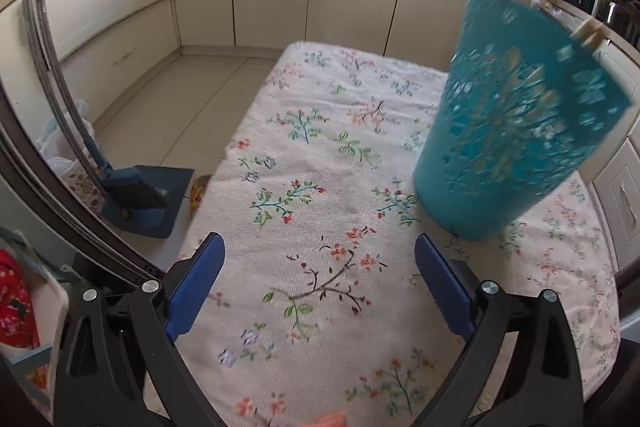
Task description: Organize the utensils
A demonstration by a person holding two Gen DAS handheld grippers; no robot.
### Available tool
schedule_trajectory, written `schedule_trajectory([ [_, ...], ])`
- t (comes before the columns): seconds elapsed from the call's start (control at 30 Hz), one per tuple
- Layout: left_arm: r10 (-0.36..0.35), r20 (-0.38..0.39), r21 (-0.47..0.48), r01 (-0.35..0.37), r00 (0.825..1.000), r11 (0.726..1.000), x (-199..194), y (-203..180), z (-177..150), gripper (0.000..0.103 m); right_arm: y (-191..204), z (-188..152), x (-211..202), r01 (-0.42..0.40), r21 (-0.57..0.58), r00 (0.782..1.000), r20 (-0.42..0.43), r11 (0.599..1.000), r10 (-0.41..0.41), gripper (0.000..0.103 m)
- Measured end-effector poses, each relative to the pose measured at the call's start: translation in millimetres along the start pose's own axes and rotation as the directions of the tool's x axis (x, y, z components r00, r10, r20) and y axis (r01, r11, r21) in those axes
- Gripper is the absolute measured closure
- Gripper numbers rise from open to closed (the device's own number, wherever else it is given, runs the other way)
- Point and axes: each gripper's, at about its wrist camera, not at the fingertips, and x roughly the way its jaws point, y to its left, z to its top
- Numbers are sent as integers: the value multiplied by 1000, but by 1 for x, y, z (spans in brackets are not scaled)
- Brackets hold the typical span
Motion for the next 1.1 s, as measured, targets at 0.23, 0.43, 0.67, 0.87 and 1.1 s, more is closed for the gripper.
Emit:
schedule_trajectory([
  [0.23,-78,103,75,71,992,995,-98,-13,-3,7,8,-16,-68,128,26,990,-54,991,-127,8],
  [0.43,-70,141,127,52,988,990,-174,-20,-18,7,31,-11,-122,175,37,985,-13,984,-174,7],
  [0.67,31,194,111,-53,981,992,-245,-10,-45,7,57,-17,-163,120,73,993,-23,990,-118,7],
  [0.87,36,234,88,-58,972,994,-287,-4,-58,7,74,-32,-190,110,97,994,-16,989,-109,7],
  [1.1,19,276,91,-46,961,995,-318,-8,-77,7,96,-57,-212,135,82,991,10,987,-136,7],
])
